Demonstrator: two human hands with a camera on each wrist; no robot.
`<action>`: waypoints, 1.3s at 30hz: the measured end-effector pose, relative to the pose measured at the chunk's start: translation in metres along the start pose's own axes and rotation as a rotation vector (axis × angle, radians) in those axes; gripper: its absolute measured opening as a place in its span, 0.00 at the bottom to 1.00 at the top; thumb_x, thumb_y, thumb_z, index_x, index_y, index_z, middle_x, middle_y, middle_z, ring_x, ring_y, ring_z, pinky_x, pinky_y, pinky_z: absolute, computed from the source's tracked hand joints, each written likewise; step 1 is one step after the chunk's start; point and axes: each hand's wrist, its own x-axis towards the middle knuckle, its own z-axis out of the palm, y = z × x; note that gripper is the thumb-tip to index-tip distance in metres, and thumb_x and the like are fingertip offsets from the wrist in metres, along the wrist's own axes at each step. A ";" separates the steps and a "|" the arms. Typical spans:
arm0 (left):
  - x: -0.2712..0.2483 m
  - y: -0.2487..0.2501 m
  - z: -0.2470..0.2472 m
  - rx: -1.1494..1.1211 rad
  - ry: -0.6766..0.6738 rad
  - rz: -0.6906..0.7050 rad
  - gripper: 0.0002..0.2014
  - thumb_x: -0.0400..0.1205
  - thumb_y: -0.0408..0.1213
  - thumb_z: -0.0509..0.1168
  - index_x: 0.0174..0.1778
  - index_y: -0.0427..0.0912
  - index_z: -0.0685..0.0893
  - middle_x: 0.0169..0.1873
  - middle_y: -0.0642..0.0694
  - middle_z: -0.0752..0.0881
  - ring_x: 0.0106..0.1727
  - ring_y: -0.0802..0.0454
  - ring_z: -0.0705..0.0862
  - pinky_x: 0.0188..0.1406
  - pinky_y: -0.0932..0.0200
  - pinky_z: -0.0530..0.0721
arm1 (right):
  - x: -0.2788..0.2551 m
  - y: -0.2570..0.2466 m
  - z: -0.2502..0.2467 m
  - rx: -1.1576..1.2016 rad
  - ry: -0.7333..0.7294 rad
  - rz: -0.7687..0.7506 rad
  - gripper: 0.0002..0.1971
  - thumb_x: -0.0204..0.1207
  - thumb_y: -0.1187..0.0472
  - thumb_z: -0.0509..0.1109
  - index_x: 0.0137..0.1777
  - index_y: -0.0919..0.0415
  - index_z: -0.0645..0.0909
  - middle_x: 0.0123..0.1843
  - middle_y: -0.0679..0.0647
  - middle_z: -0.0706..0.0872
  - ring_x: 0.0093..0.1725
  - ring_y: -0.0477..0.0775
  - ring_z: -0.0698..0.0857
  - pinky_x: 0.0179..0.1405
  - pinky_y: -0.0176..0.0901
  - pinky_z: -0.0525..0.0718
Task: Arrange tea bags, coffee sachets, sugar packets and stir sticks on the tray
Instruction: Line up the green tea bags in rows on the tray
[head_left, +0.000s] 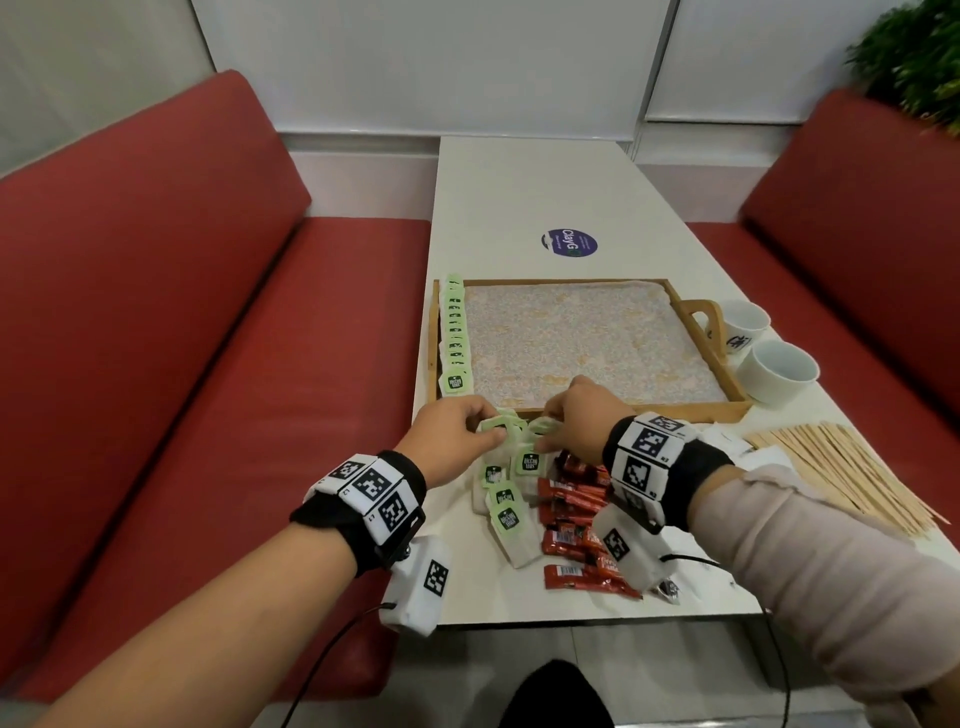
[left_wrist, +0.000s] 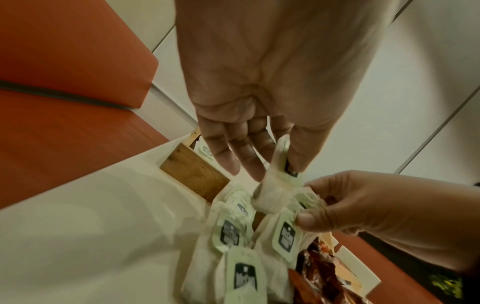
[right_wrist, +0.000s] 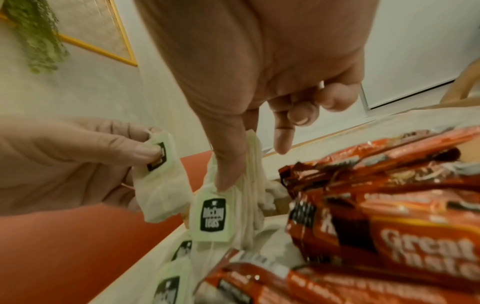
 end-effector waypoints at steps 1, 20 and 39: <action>0.001 0.001 -0.001 -0.019 0.025 -0.007 0.05 0.79 0.42 0.70 0.40 0.45 0.83 0.29 0.52 0.76 0.30 0.60 0.72 0.27 0.73 0.70 | 0.001 0.001 -0.003 0.017 0.006 -0.004 0.22 0.69 0.46 0.77 0.62 0.52 0.83 0.53 0.50 0.69 0.50 0.53 0.75 0.54 0.47 0.79; 0.043 0.023 0.001 -0.734 0.104 -0.256 0.13 0.86 0.32 0.55 0.34 0.42 0.68 0.52 0.44 0.87 0.55 0.47 0.86 0.52 0.47 0.84 | 0.018 0.005 -0.039 0.261 -0.010 -0.203 0.14 0.72 0.52 0.76 0.36 0.61 0.79 0.30 0.51 0.78 0.29 0.48 0.74 0.29 0.41 0.68; 0.069 0.054 0.025 -0.863 -0.109 -0.231 0.15 0.79 0.24 0.67 0.61 0.35 0.79 0.46 0.38 0.85 0.41 0.50 0.85 0.35 0.58 0.84 | 0.044 0.031 -0.084 0.471 -0.055 -0.298 0.11 0.77 0.52 0.71 0.37 0.56 0.82 0.21 0.42 0.79 0.23 0.43 0.75 0.25 0.32 0.71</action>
